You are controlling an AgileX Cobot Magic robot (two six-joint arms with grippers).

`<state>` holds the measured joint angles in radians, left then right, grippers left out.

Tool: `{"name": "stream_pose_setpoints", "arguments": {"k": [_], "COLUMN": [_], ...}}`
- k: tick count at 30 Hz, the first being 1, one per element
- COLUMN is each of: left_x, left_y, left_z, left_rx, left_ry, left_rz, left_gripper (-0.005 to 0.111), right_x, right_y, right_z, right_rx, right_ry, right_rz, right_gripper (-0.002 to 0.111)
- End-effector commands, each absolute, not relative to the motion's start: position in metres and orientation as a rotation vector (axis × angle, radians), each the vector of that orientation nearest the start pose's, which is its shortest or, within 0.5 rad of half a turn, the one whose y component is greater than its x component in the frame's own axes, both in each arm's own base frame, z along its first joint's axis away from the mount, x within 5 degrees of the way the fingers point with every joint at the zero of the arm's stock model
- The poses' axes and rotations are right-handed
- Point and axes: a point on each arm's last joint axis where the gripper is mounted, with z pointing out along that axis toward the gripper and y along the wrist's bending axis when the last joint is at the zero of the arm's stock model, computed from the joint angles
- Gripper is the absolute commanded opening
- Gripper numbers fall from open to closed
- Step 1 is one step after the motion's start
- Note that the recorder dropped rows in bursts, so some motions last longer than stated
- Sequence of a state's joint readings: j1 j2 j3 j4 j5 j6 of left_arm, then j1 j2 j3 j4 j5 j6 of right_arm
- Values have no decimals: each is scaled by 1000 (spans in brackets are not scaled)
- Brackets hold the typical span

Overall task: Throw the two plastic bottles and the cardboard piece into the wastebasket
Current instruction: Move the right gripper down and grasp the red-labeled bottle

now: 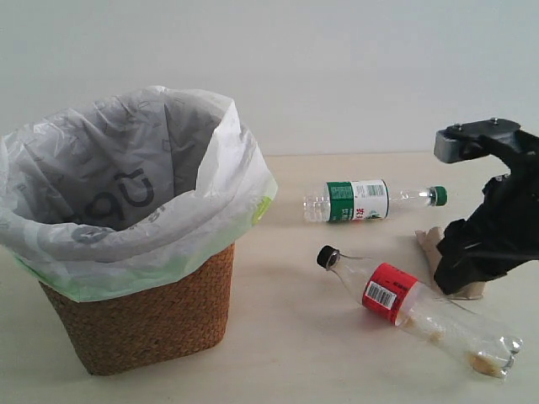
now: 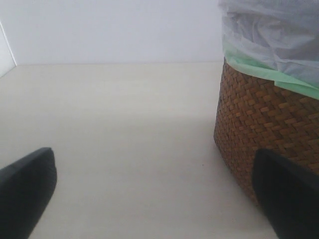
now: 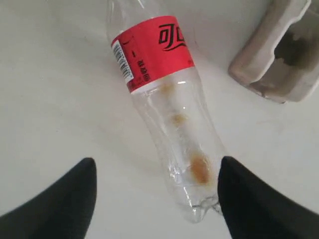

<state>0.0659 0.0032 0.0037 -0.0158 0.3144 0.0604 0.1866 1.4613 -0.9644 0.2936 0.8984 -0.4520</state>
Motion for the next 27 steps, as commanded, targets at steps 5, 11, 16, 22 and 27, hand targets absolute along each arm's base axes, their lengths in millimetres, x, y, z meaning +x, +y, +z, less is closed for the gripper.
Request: {"name": "stream_pose_setpoints", "arguments": {"k": [5, 11, 16, 22, 27], "left_x": [54, 54, 54, 54, 54], "left_y": [3, 3, 3, 3, 3], "left_z": [185, 185, 185, 185, 185], "left_rx": [-18, -18, -18, -18, -18], "left_ry": [1791, 1791, 1791, 1791, 1791], "left_rz": [63, 63, 63, 63, 63], "left_gripper": [108, 108, 108, 108, 108], "right_x": [272, 276, 279, 282, 284], "right_y": [94, 98, 95, 99, 120], "right_z": [221, 201, 196, 183, 167], "right_rx": [-994, -1177, -1219, -1233, -1311], "right_ry": [2670, 2689, 2693, 2717, 2665], "right_rz": [227, 26, -33, -21, -15], "right_gripper": [63, 63, 63, 63, 63]}}
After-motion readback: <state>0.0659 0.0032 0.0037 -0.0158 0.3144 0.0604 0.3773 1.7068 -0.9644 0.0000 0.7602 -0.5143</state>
